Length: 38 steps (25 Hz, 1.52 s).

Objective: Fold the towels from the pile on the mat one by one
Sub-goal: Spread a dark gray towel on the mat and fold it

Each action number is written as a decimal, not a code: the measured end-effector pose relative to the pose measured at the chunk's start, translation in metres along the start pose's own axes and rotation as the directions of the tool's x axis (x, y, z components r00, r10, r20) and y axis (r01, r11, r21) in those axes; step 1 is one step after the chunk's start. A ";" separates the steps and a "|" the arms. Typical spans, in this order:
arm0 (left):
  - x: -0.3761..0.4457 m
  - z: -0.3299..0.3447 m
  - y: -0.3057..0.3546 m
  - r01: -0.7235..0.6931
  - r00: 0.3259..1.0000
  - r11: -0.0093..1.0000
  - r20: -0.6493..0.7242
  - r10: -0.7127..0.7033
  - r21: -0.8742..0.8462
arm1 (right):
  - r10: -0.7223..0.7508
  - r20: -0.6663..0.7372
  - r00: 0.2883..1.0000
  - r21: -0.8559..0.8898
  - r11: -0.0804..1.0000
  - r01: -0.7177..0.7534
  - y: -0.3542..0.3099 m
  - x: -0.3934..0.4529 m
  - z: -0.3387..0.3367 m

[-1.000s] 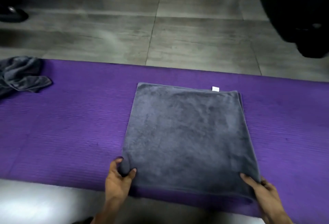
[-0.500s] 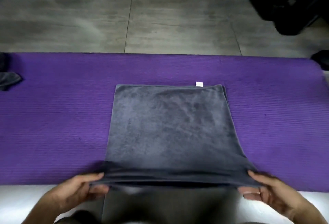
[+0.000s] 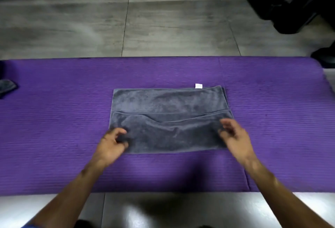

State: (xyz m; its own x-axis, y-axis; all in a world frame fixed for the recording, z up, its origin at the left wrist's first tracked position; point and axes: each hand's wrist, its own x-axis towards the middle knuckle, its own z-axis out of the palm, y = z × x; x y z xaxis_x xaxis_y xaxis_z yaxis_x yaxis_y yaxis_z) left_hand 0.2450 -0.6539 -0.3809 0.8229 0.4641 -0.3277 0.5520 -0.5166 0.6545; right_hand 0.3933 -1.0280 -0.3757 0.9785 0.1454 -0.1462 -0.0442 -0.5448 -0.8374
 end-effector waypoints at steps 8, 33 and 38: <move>-0.002 0.005 -0.004 -0.355 0.934 0.629 0.291 0.208 0.692 | -0.275 0.311 0.910 -0.822 0.402 0.402 0.033 -0.023 0.008; 0.046 -0.024 -0.020 0.009 0.998 0.896 0.048 -0.034 0.444 | -0.028 0.443 0.896 -0.416 0.879 0.233 0.033 0.045 -0.038; 0.047 -0.038 -0.038 0.111 0.994 0.993 -0.010 -0.111 0.040 | 0.042 0.272 0.962 -0.218 0.976 0.019 0.049 0.052 -0.033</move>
State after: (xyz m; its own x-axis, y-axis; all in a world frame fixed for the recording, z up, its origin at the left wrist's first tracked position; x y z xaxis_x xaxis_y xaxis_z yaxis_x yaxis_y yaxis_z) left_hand 0.2576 -0.5856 -0.3955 0.7553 0.5257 -0.3915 0.6451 -0.4903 0.5860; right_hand 0.4485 -1.0745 -0.4073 0.8843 0.3411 -0.3188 0.0193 -0.7090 -0.7049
